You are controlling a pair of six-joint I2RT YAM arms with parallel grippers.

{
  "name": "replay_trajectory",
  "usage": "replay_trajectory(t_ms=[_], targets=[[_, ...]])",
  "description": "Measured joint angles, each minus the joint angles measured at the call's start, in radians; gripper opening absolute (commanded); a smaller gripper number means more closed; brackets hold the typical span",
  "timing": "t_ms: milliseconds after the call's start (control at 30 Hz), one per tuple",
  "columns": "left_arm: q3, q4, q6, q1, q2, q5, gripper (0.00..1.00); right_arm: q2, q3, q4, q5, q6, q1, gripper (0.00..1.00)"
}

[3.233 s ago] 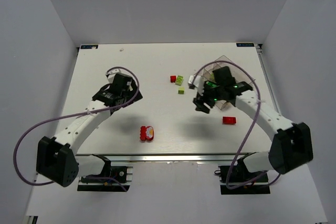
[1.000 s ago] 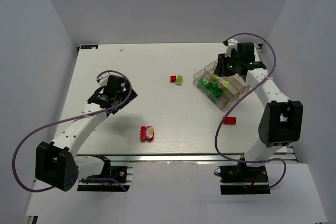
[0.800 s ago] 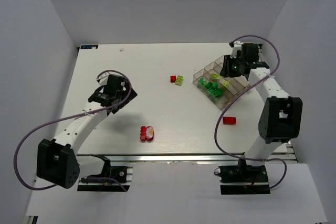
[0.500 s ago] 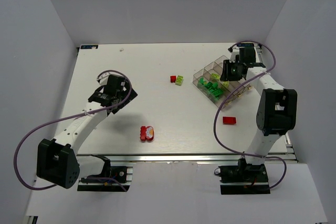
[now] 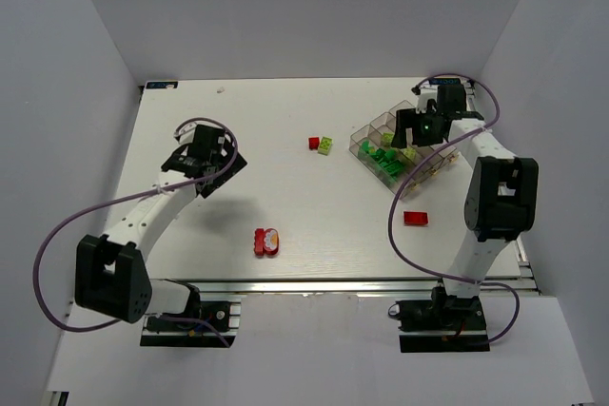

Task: Sort the legos into containers by color

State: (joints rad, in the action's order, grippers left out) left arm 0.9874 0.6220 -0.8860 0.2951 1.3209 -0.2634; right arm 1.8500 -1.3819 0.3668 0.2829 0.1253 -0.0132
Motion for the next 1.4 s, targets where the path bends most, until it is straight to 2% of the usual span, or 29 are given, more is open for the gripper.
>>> replay_trajectory(t_ms=[133,233,267,333,367,433,500,700,733,800,933,1033,1200,1400], targets=[[0.079,0.025,0.014,-0.031,0.103,0.003,0.98,-0.045,-0.003,0.056,0.154,0.133,0.000,0.89],[0.156,0.040,0.033,-0.052,0.207,0.002,0.98,-0.128,0.005,0.062,0.285,0.213,0.000,0.81],[0.186,0.050,0.040,-0.056,0.247,0.002,0.97,-0.162,0.009,0.063,0.327,0.233,0.000,0.70],[0.242,0.064,0.051,-0.065,0.324,0.002,0.90,-0.225,0.018,0.053,0.408,0.261,-0.001,0.55],[0.272,0.075,0.054,-0.068,0.361,-0.001,0.89,-0.250,0.025,0.045,0.441,0.265,-0.001,0.41],[0.341,0.094,0.052,-0.072,0.440,-0.010,0.84,-0.290,0.045,0.032,0.502,0.269,-0.001,0.36],[0.409,0.111,0.046,-0.073,0.513,-0.016,0.77,-0.310,0.069,0.019,0.547,0.267,-0.001,0.35],[0.577,0.142,0.023,-0.076,0.678,-0.019,0.72,-0.326,0.169,-0.005,0.607,0.249,-0.001,0.37],[0.601,0.146,0.021,-0.076,0.702,-0.021,0.67,-0.329,0.182,-0.008,0.610,0.247,-0.001,0.37],[0.639,0.158,0.011,-0.076,0.742,-0.032,0.64,-0.338,0.202,-0.014,0.614,0.243,-0.001,0.38],[0.652,0.181,0.003,-0.079,0.795,-0.046,0.63,-0.360,0.214,-0.029,0.622,0.237,-0.001,0.39],[0.651,0.196,-0.001,-0.084,0.812,-0.051,0.58,-0.371,0.215,-0.039,0.629,0.228,-0.001,0.39],[0.651,0.197,-0.002,-0.095,0.816,-0.055,0.41,-0.372,0.216,-0.052,0.637,0.219,-0.001,0.39],[0.651,0.192,0.009,-0.097,0.816,-0.055,0.30,-0.372,0.217,-0.056,0.637,0.212,-0.001,0.39]])
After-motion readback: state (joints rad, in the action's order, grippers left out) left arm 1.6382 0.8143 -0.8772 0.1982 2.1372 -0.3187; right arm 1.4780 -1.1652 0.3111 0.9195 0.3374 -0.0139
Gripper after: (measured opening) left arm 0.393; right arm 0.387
